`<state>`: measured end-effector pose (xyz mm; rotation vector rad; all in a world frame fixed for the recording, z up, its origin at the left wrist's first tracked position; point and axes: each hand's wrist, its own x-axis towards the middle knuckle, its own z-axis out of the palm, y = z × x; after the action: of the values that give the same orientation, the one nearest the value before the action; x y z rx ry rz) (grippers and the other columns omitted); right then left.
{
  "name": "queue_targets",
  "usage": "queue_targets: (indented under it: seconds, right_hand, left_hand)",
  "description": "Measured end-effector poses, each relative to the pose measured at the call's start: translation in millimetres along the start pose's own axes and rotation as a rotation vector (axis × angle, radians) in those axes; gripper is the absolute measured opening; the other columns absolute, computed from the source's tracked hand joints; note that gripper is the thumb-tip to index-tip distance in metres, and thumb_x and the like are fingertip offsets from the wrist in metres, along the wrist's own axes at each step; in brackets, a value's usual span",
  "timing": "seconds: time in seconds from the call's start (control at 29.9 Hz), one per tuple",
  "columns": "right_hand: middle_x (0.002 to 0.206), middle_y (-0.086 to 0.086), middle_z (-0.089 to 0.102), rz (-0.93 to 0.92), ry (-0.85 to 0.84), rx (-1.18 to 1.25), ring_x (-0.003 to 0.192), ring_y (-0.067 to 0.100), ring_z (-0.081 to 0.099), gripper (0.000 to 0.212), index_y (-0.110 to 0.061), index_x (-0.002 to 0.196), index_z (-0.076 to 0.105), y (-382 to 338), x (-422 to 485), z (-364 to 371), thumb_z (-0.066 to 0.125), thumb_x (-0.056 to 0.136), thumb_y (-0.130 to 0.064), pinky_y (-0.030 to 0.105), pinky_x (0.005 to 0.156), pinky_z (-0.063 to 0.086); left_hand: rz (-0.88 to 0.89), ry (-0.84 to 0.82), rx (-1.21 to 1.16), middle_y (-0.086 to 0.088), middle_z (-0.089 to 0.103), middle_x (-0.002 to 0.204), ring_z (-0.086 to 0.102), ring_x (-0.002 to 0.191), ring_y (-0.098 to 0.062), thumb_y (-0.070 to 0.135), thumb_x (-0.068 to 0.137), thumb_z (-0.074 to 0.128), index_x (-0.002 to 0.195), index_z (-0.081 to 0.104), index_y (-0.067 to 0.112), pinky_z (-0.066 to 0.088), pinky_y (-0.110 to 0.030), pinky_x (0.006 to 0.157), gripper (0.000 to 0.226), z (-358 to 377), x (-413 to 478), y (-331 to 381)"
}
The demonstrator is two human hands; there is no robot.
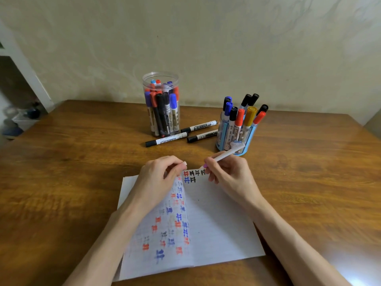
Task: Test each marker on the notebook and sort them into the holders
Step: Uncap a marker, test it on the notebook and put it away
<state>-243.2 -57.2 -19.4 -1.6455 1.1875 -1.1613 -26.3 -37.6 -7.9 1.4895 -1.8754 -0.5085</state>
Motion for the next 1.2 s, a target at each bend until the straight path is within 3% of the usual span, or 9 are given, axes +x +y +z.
queue_targets:
  seconds: [0.2,0.43,0.57,0.74,1.0,1.1,1.2]
  right_hand:
    - [0.078,-0.01,0.074,-0.004,-0.013,-0.162,0.072,0.012,0.071,0.013,-0.019,0.089,0.073,6.9,-4.1,4.0,0.069,0.101,-0.023,0.037,0.069,0.062]
    - [0.081,-0.012,0.073,-0.017,0.011,-0.232,0.077,0.014,0.069,0.011,-0.025,0.09,0.074,9.0,-3.5,6.5,0.07,0.1,-0.027,0.042,0.071,0.059]
    - [0.081,-0.013,0.073,-0.04,0.006,-0.263,0.077,0.014,0.069,0.012,-0.025,0.088,0.075,8.8,-4.2,7.7,0.071,0.099,-0.024,0.039,0.07,0.058]
    - [0.083,-0.013,0.072,-0.066,0.016,-0.311,0.076,0.009,0.067,0.011,-0.023,0.088,0.073,8.5,-5.6,9.9,0.071,0.098,-0.019,0.024,0.064,0.054]
    - [0.08,-0.012,0.072,-0.051,-0.021,-0.253,0.074,0.015,0.067,0.014,-0.021,0.085,0.076,7.6,-4.4,7.1,0.071,0.099,-0.022,0.032,0.064,0.056]
    - [0.081,-0.012,0.072,-0.065,-0.02,-0.289,0.072,0.01,0.067,0.011,-0.02,0.087,0.075,7.6,-5.1,8.2,0.071,0.098,-0.02,0.022,0.061,0.053]
    - [0.079,-0.012,0.072,-0.054,0.023,-0.301,0.073,0.008,0.067,0.011,-0.02,0.086,0.074,7.5,-5.2,7.5,0.072,0.097,-0.017,0.02,0.062,0.053]
  left_hand:
    - [0.054,0.063,0.064,0.021,0.068,0.099,0.062,0.094,0.005,0.039,0.099,0.059,0.108,0.073,0.029,0.057,-0.025,0.077,0.019,2.5,0.0,-12.2]
    - [0.072,0.074,0.099,0.022,0.066,0.099,0.06,0.095,0.009,0.041,0.099,0.06,0.108,0.071,0.031,0.053,-0.016,0.075,0.017,4.5,-1.4,-15.7]
    - [0.078,0.08,0.1,0.023,0.065,0.1,0.059,0.095,0.009,0.042,0.1,0.059,0.108,0.07,0.032,0.053,-0.018,0.076,0.017,4.9,-1.5,-16.2]
    - [0.078,0.091,0.114,0.02,0.068,0.102,0.061,0.095,0.004,0.042,0.1,0.059,0.109,0.071,0.03,0.056,-0.024,0.078,0.02,5.7,-2.0,-18.0]
    - [0.082,0.092,0.118,0.018,0.068,0.104,0.062,0.096,0.002,0.043,0.1,0.058,0.111,0.071,0.029,0.058,-0.027,0.08,0.022,5.8,-1.3,-17.4]
    - [0.082,0.092,0.12,0.019,0.068,0.104,0.062,0.096,0.003,0.043,0.1,0.058,0.11,0.07,0.029,0.058,-0.026,0.079,0.022,5.5,-2.0,-17.7]
    - [0.082,0.09,0.117,0.019,0.068,0.104,0.061,0.096,0.003,0.043,0.1,0.057,0.111,0.07,0.029,0.057,-0.026,0.079,0.022,5.8,-2.2,-17.4]
